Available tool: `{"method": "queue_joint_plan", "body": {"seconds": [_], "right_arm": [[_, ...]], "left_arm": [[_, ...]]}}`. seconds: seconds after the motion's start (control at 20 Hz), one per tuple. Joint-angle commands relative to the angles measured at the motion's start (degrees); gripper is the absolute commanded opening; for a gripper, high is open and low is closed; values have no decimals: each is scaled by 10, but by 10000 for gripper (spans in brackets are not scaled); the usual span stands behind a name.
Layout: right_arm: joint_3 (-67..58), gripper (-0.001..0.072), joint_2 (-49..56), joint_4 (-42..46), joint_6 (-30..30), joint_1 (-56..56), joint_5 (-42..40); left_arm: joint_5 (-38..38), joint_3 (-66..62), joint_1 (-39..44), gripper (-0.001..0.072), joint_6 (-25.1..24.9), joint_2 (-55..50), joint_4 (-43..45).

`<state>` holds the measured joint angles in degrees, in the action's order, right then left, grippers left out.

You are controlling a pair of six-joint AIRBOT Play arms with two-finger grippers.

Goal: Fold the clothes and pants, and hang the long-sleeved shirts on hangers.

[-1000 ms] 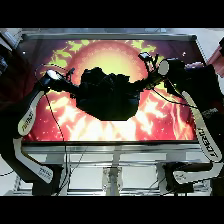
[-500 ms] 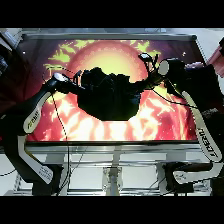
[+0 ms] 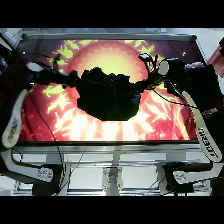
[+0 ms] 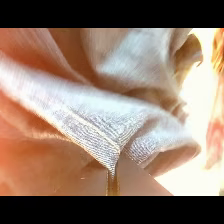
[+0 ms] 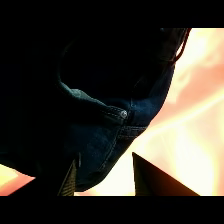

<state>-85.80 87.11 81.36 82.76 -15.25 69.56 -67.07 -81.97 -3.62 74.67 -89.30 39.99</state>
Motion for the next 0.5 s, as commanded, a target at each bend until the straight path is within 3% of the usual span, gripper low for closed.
{"method": "queue_joint_plan", "body": {"seconds": [0.0, 0.15, 0.25, 0.45], "right_arm": [[-2, 389, -6, 0, -3, 0, 16], [-4, 391, -15, -35, -64, 0, 57], [-4, 391, -15, -76, -109, 0, 79], [-4, 392, -15, -129, -172, 0, 84]], "left_arm": [[-64, -1, -60, 36, 32, 96, 114], [-191, -1, -103, 36, 79, 167, 393], [-268, -1, -125, 37, 70, 200, 566], [-238, 0, -181, 36, 81, 254, 613]]}}
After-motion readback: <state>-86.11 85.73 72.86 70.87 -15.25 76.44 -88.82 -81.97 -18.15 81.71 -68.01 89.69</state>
